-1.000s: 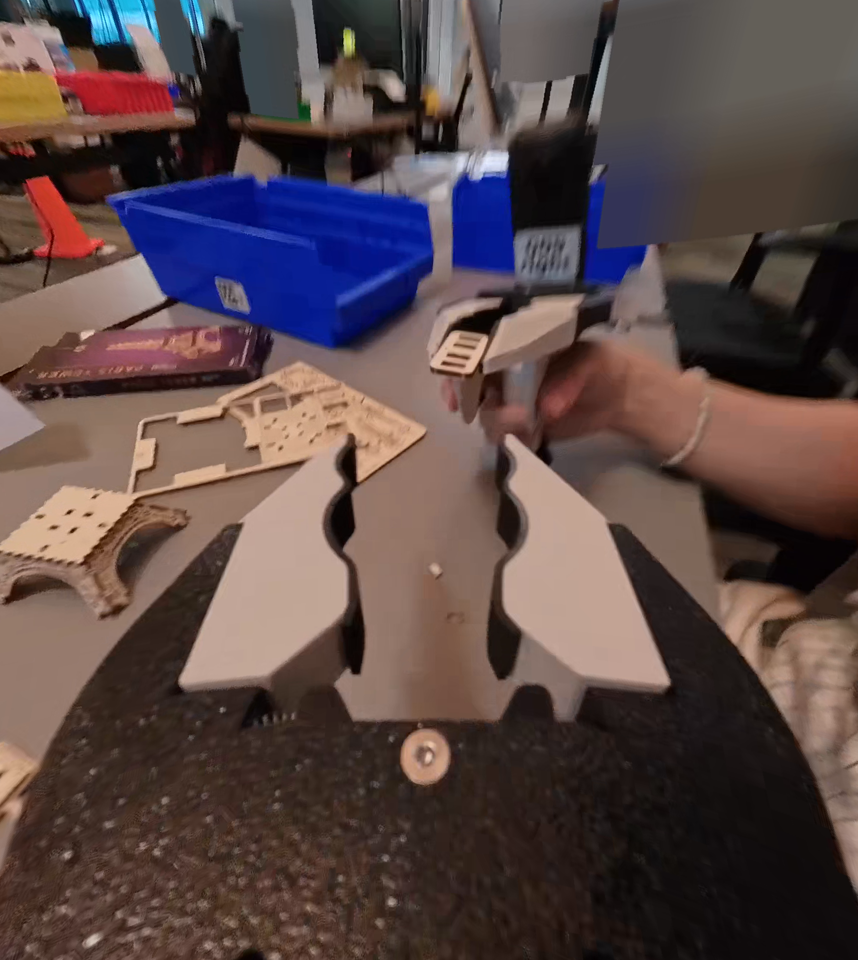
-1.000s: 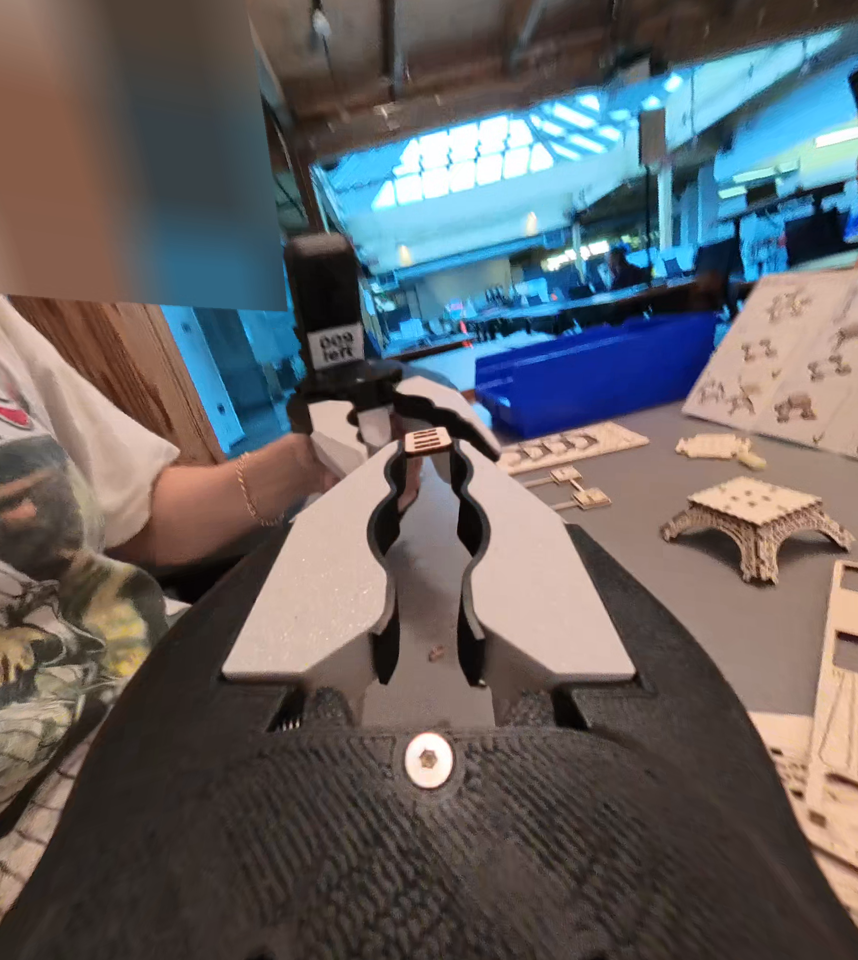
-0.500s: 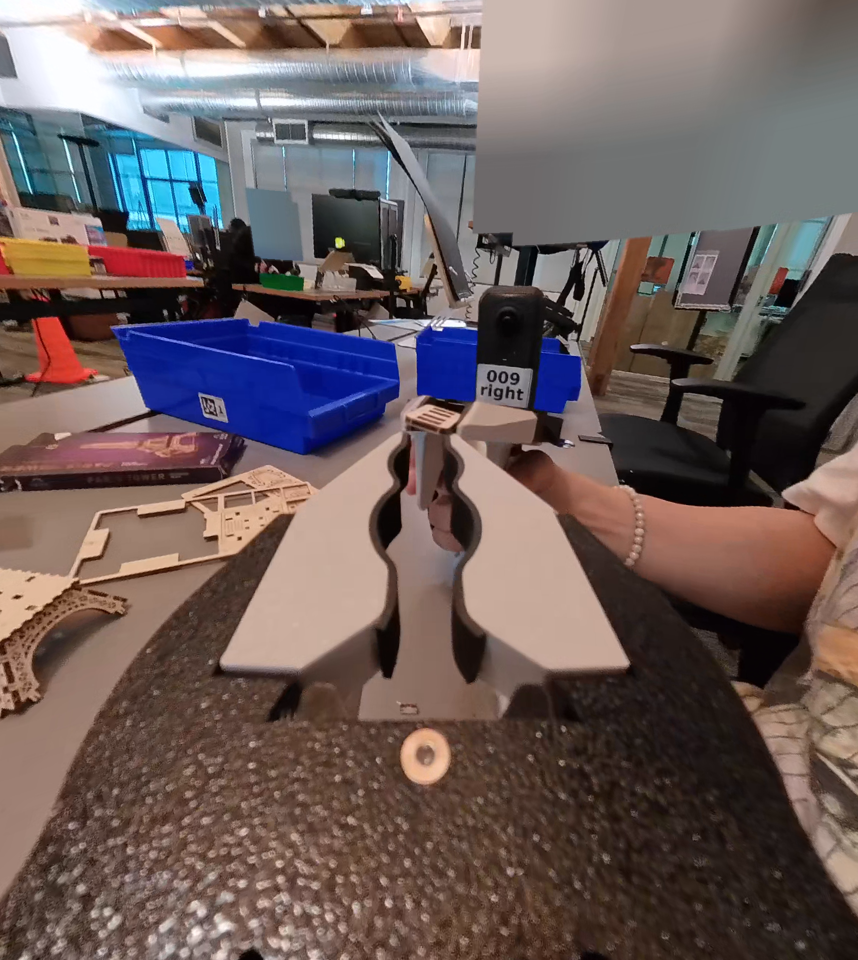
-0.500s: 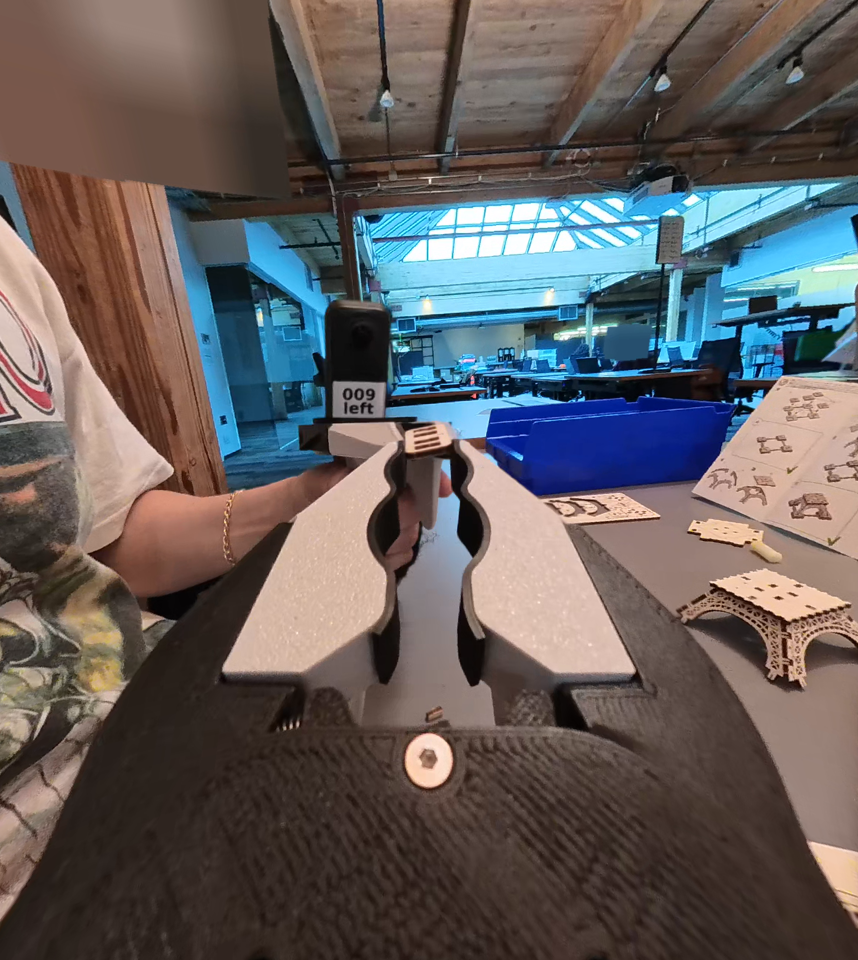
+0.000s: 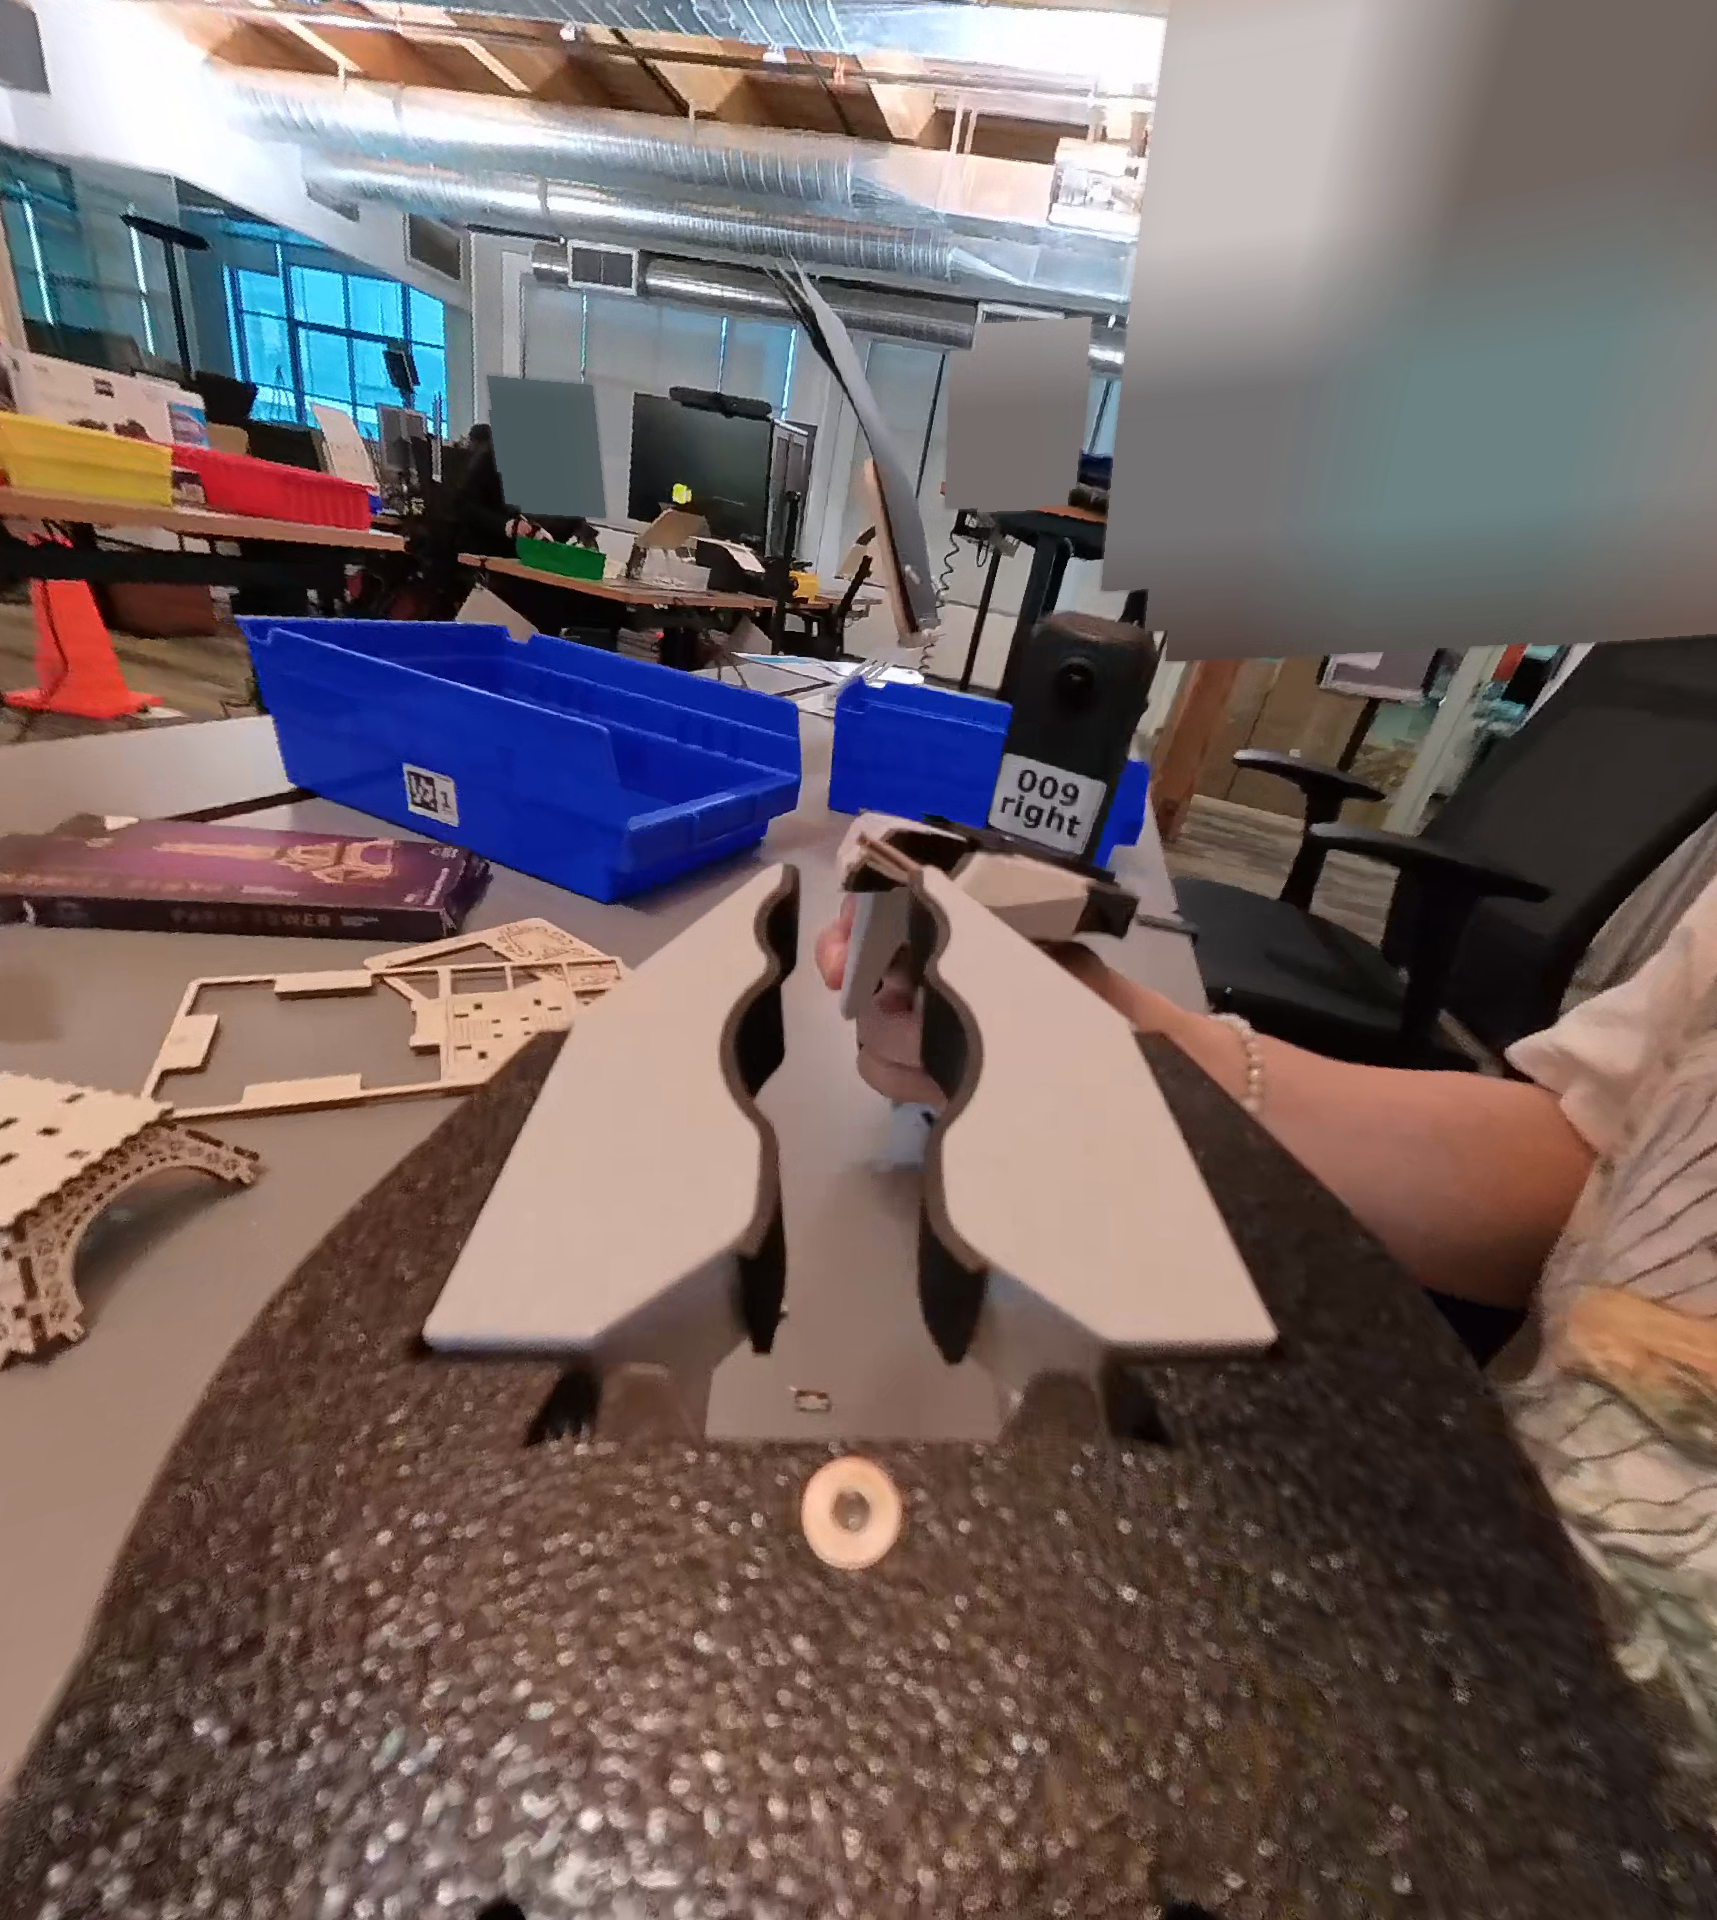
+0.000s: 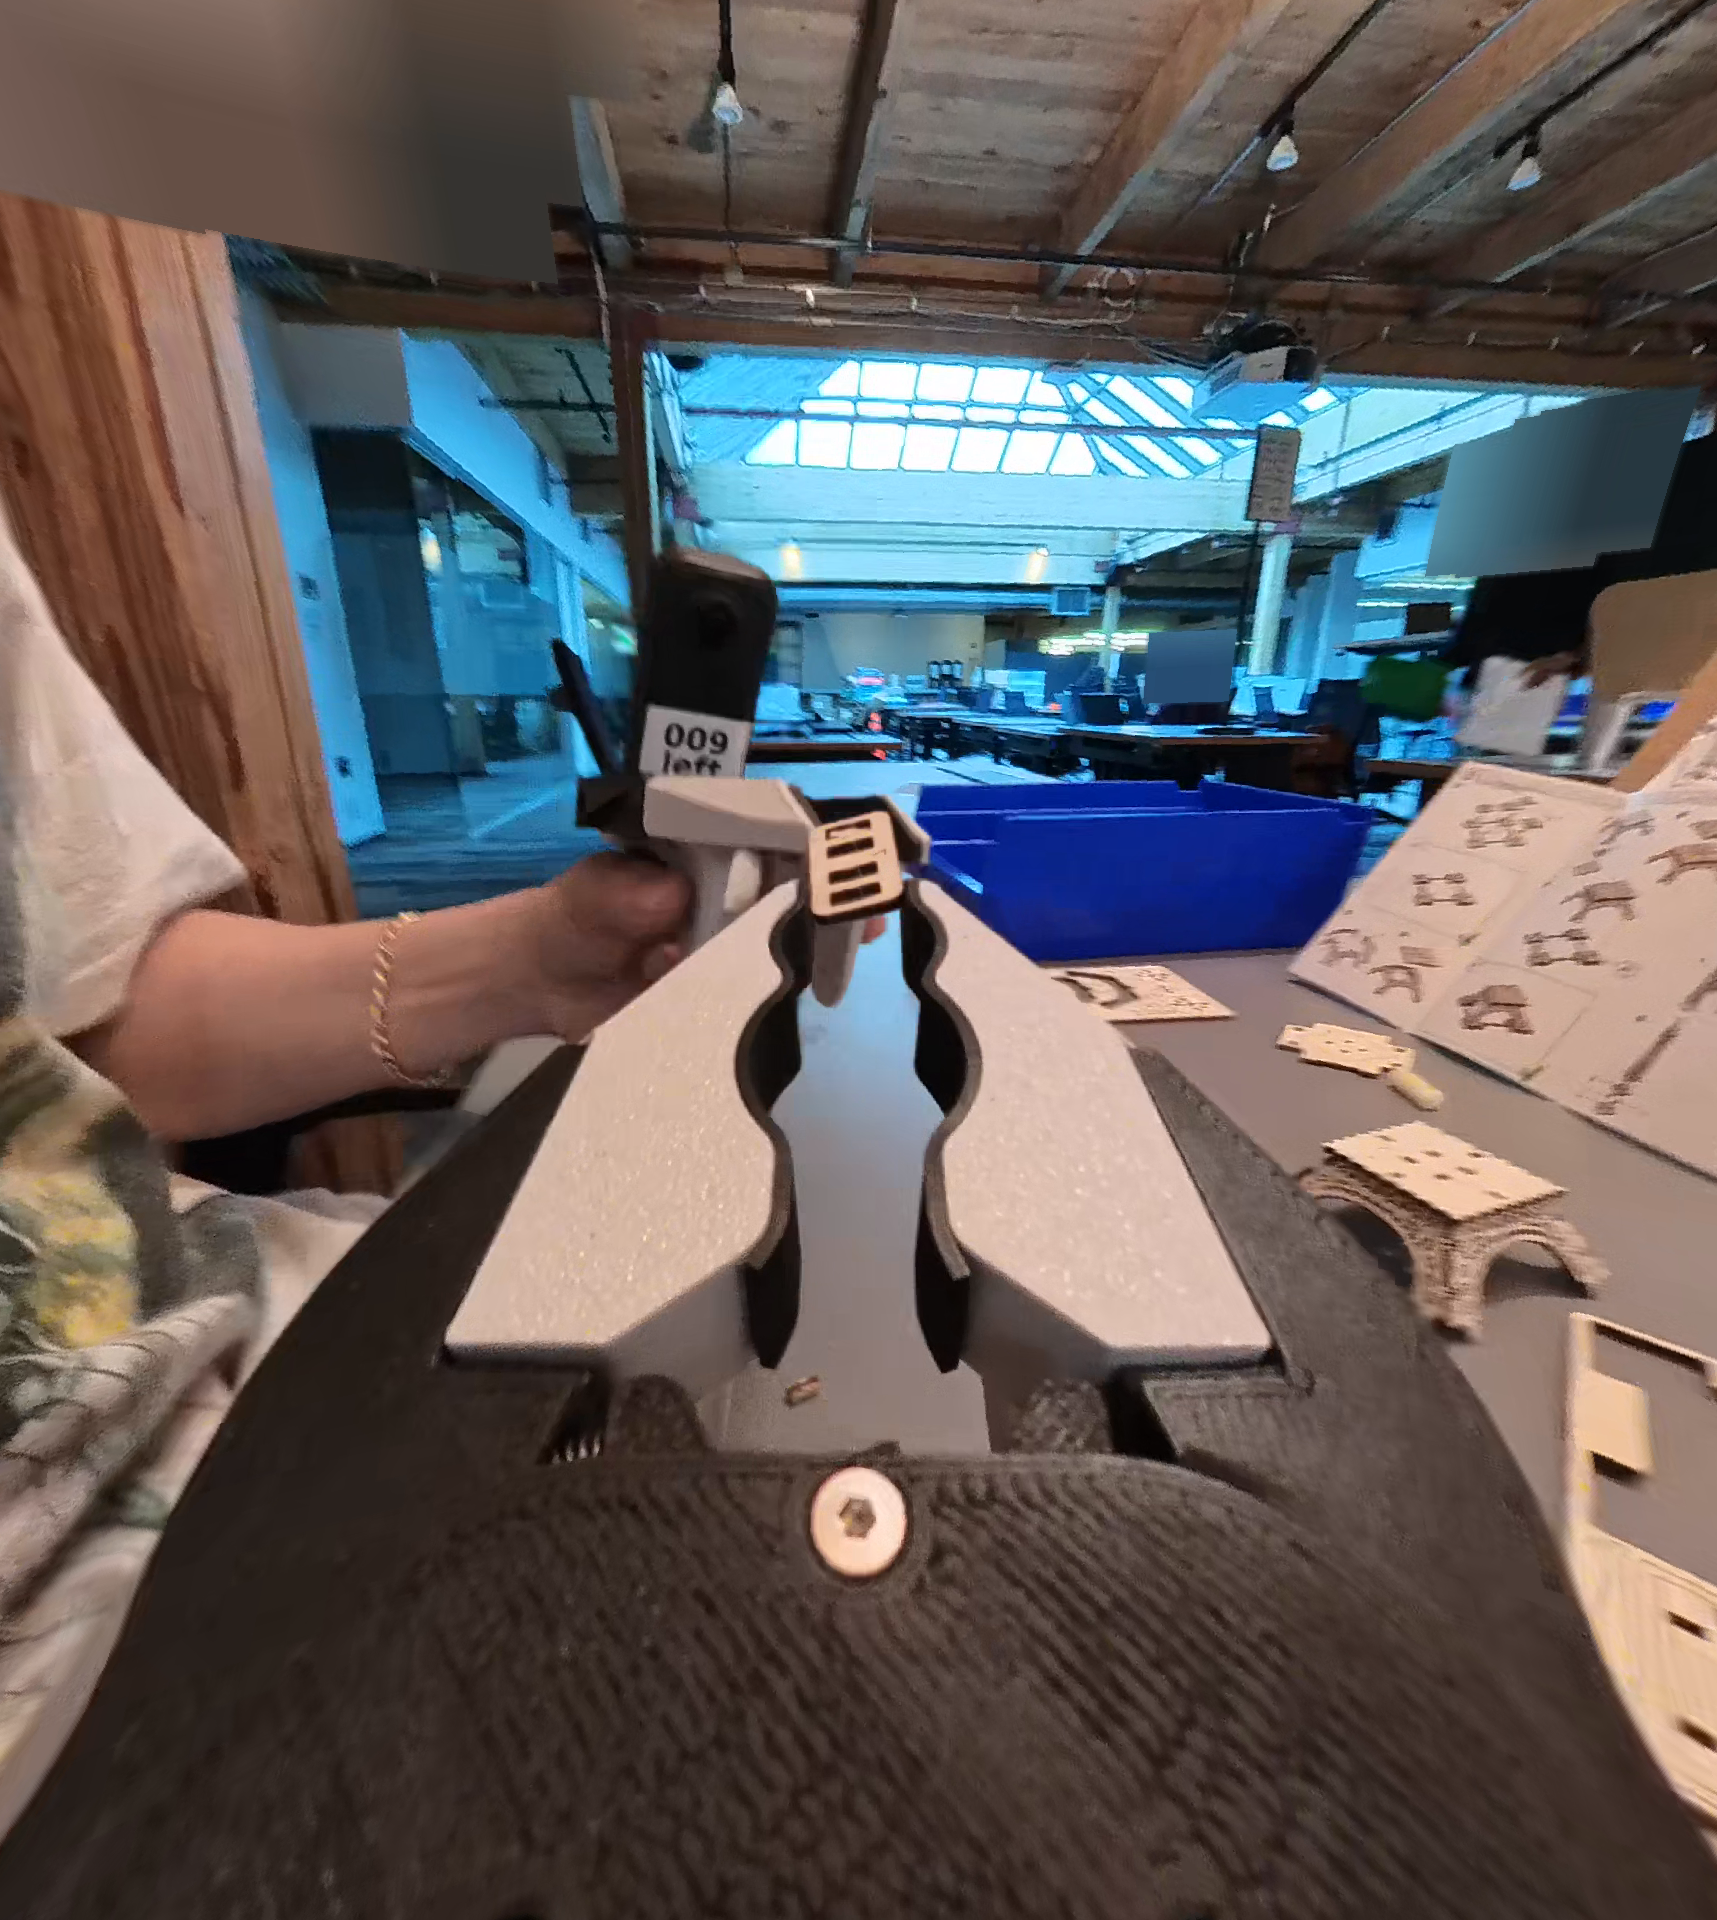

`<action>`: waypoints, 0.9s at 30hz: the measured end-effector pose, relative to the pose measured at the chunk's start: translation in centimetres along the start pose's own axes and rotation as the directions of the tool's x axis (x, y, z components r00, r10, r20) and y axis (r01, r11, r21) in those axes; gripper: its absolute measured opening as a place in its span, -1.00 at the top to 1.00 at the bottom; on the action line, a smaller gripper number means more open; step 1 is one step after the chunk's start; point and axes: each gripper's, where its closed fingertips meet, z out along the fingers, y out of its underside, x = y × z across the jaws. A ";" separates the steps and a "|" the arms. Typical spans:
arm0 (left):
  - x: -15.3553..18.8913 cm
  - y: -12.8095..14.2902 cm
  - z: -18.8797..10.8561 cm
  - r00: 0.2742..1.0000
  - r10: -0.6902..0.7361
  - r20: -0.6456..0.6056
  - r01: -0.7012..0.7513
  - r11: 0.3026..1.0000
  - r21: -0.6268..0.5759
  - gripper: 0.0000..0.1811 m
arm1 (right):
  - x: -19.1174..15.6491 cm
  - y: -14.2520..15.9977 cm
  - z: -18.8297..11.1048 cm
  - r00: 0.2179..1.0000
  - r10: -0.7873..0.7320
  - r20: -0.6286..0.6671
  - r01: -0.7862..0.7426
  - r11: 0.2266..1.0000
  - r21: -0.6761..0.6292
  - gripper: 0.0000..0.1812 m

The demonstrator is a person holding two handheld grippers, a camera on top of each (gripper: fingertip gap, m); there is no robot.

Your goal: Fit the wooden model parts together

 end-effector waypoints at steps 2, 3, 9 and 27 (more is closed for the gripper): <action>-0.1 -0.2 -0.4 0.998 -0.054 -0.014 0.054 0.999 0.000 0.81 | 0.3 0.5 0.1 0.989 -0.135 -0.056 0.131 0.990 -0.058 0.84; -0.5 0.1 -0.6 0.997 -0.073 0.008 0.073 0.997 -0.030 0.81 | 0.6 0.9 0.1 0.973 -0.212 -0.091 0.203 0.974 -0.103 0.84; -1.9 1.3 -1.2 0.992 -0.001 0.123 0.018 0.991 -0.132 0.94 | 1.2 3.2 1.1 0.819 -0.561 -0.121 0.493 0.796 -0.350 0.84; -1.5 2.4 -1.8 0.947 -0.320 0.030 0.320 0.936 -0.149 1.00 | 0.3 3.4 1.9 0.671 -0.738 -0.070 0.660 0.638 -0.398 0.84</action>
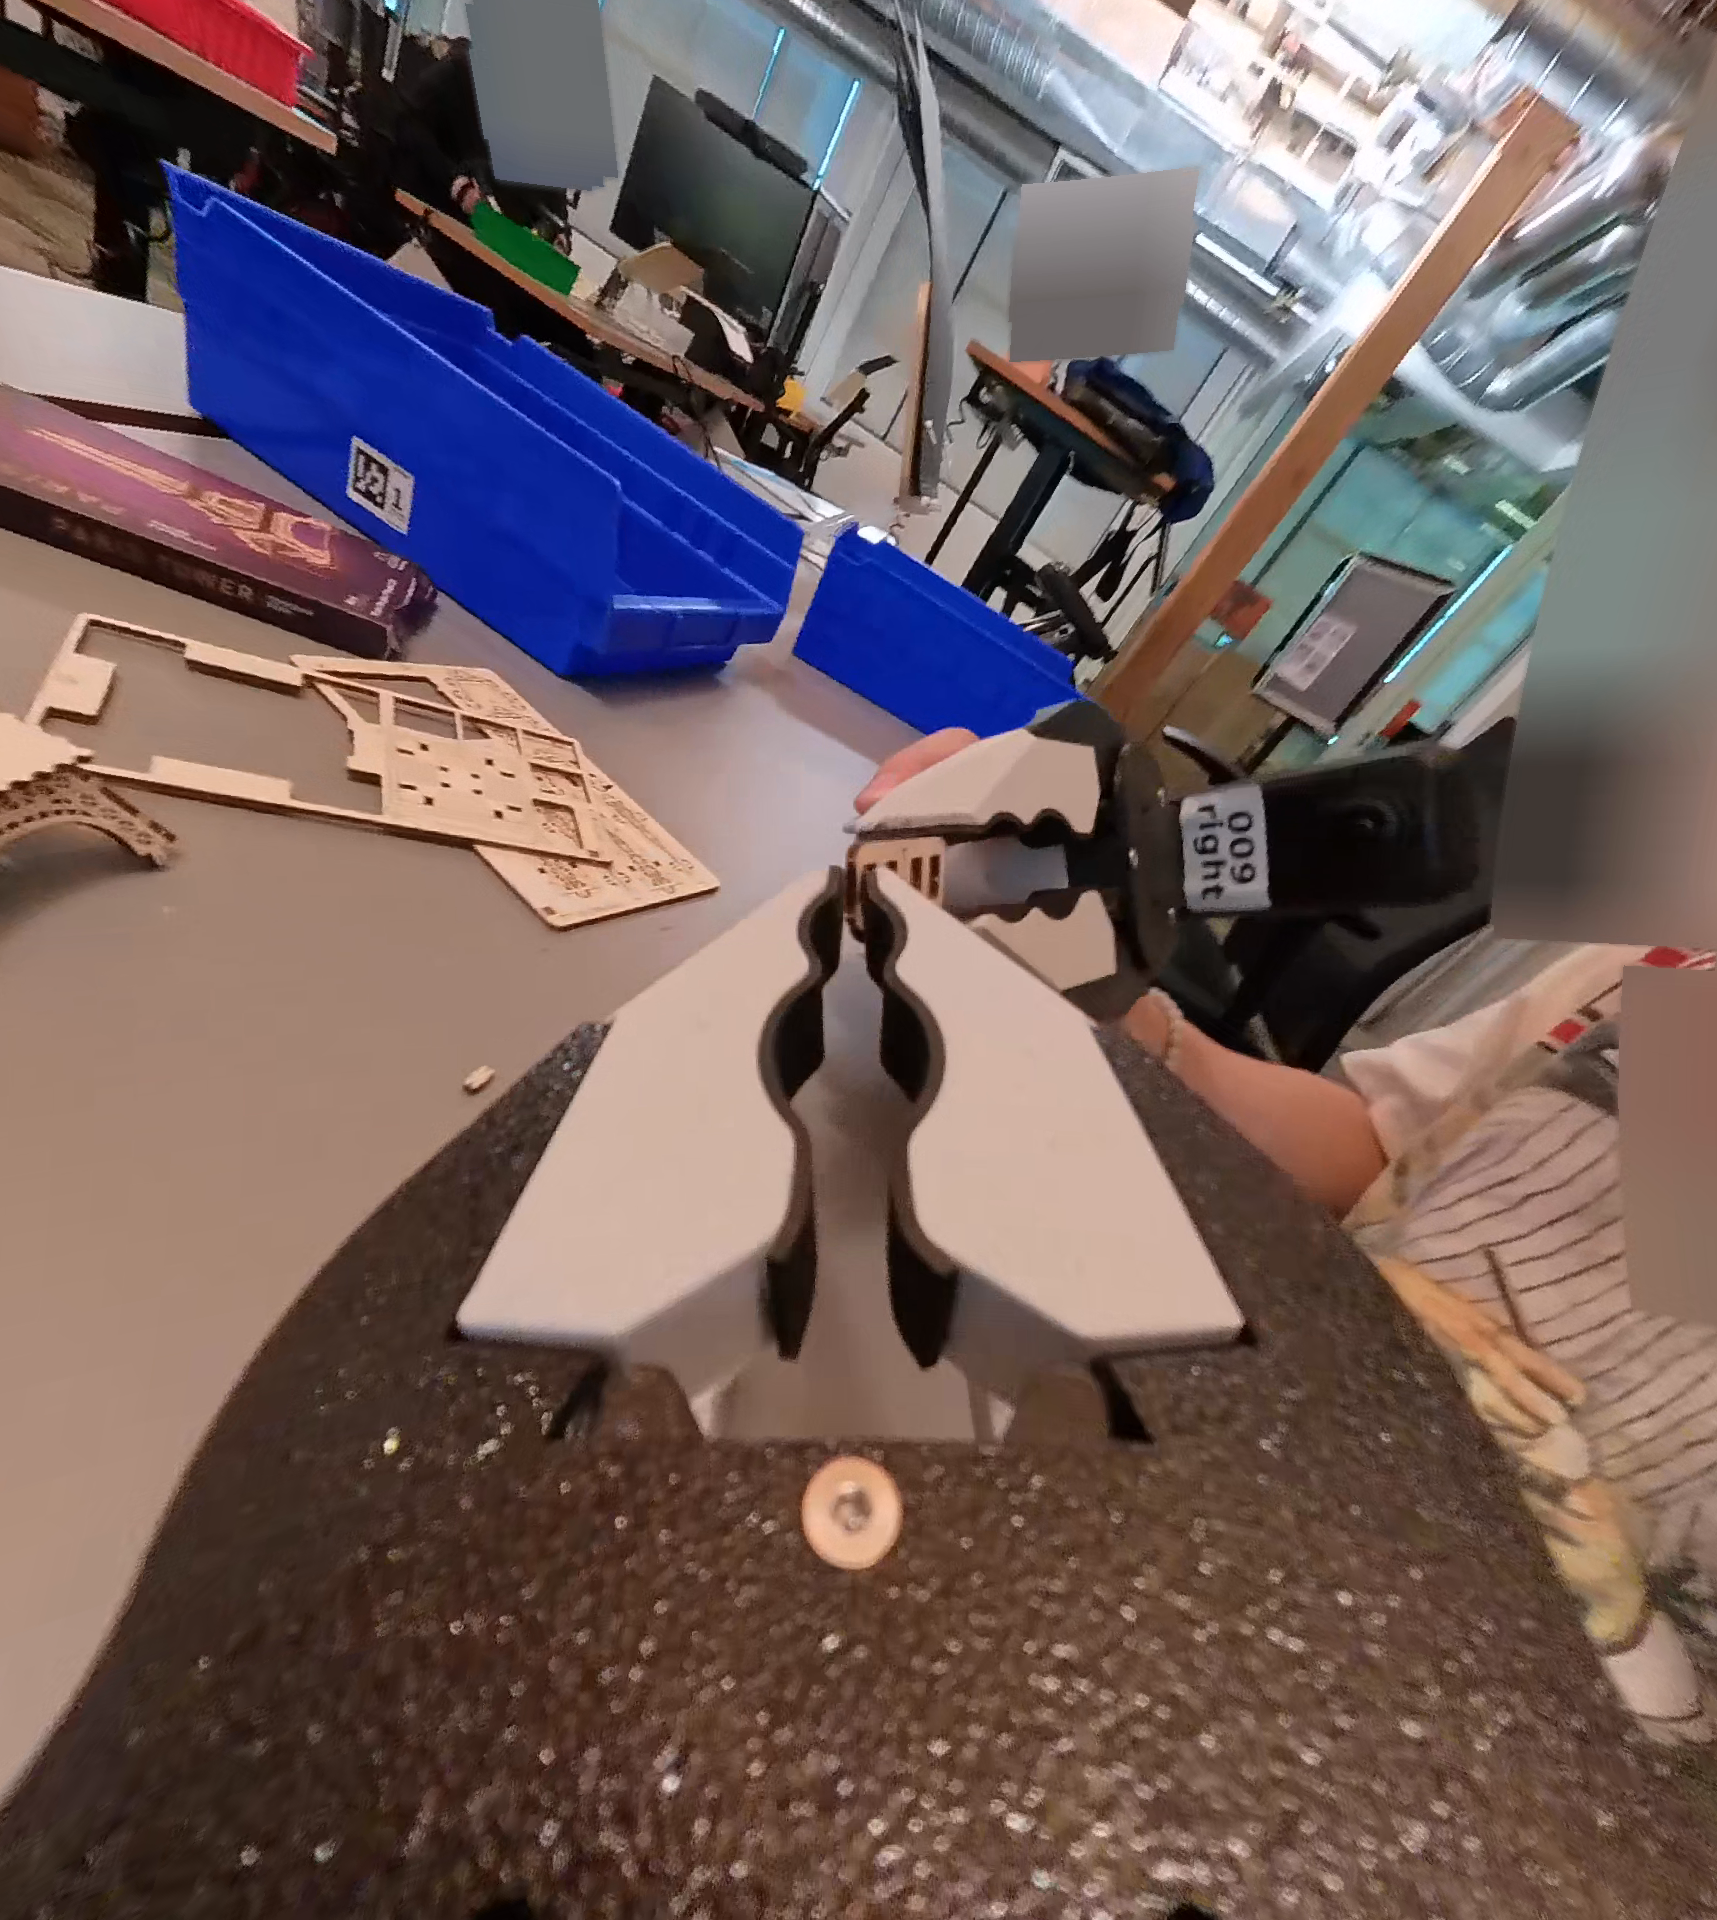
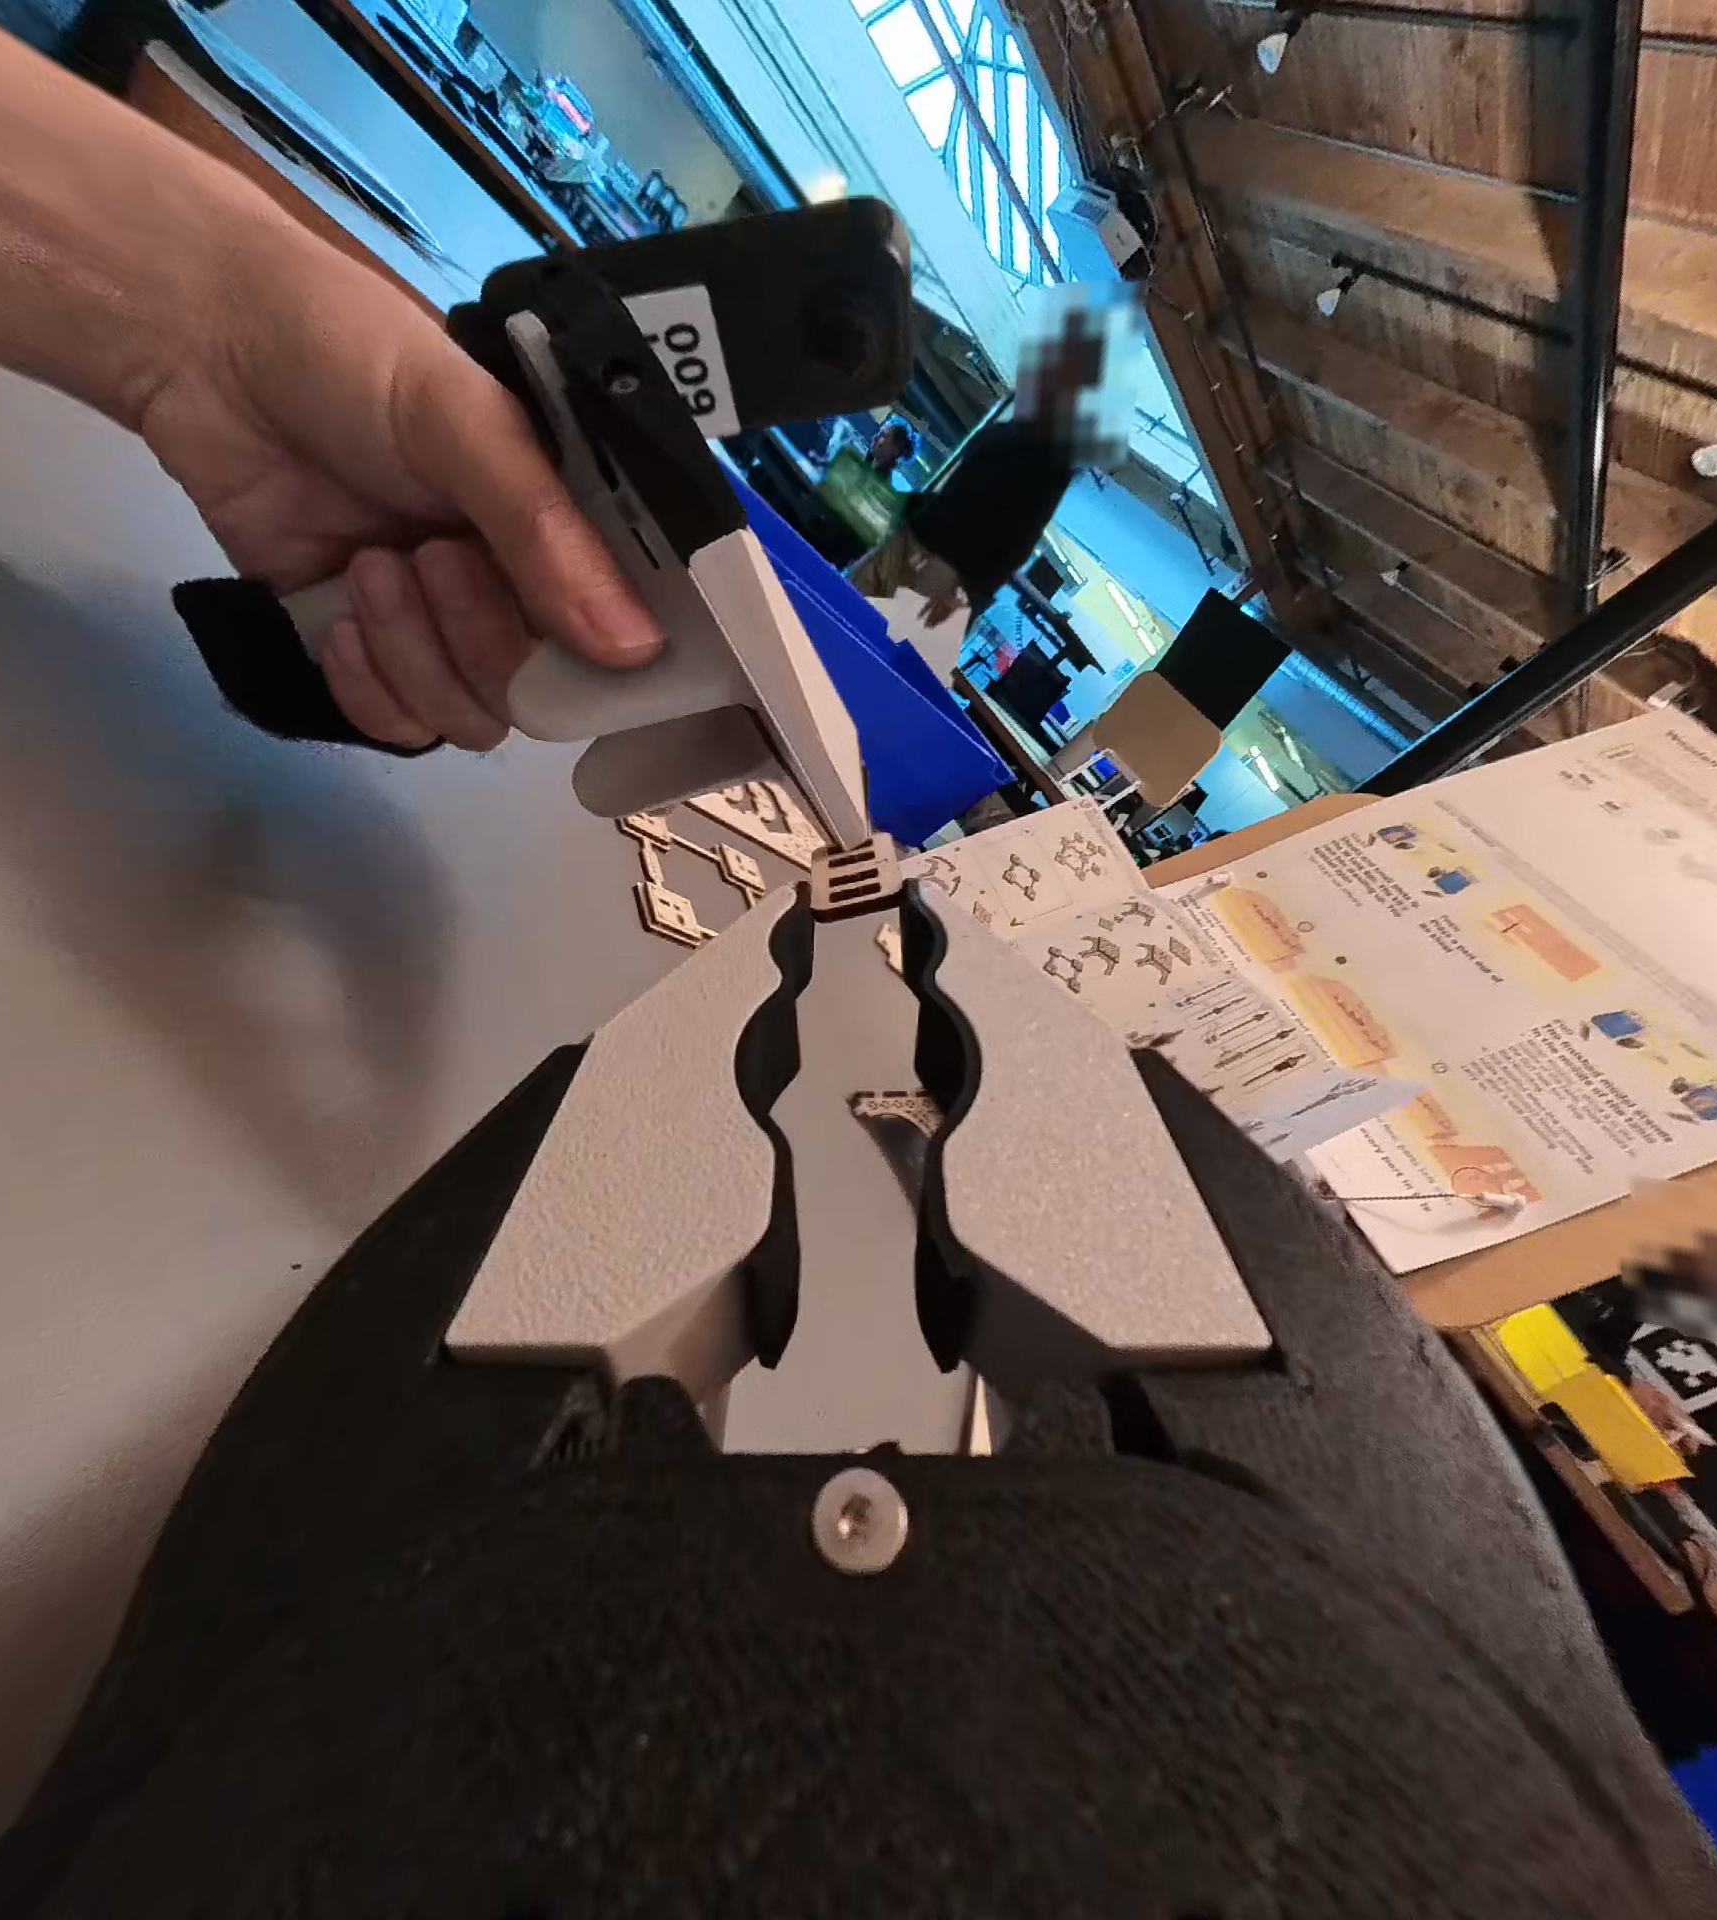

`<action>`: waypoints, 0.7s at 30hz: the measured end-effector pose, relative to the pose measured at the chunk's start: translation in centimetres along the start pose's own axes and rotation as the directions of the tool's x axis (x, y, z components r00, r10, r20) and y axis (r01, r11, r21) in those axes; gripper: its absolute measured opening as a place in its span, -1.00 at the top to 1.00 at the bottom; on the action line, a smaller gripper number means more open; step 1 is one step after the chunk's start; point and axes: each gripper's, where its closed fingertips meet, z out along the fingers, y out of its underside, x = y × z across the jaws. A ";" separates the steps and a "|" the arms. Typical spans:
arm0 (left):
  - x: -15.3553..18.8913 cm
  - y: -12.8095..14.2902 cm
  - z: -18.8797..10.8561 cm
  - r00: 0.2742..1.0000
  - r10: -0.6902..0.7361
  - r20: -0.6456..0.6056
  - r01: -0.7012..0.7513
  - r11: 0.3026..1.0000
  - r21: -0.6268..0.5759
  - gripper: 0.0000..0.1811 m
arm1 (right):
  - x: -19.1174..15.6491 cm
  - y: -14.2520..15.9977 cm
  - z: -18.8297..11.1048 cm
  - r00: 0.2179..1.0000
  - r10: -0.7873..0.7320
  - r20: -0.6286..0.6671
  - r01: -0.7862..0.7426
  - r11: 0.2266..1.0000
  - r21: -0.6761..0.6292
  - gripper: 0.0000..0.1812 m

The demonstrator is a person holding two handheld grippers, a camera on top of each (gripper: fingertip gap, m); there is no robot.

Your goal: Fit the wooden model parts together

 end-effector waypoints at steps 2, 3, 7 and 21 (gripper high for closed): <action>-0.6 0.3 -0.1 0.994 0.094 0.053 -0.093 0.995 -0.030 1.00 | -0.3 0.7 0.3 0.998 0.056 0.023 -0.056 0.998 -0.029 0.84; -0.9 0.3 -0.2 0.981 0.171 0.090 -0.169 0.985 -0.039 1.00 | -0.4 1.0 0.5 0.996 0.087 0.026 -0.086 0.996 -0.034 0.84; -0.7 -1.2 -0.7 0.775 0.596 0.211 -0.594 0.801 -0.081 1.00 | 0.3 1.0 0.5 0.922 0.379 0.073 -0.381 0.925 0.004 0.54; 3.3 -0.8 0.7 0.116 0.983 0.145 -0.982 0.135 -0.129 1.00 | 0.6 -2.6 -2.1 0.110 0.793 0.599 -0.981 0.184 -0.064 0.91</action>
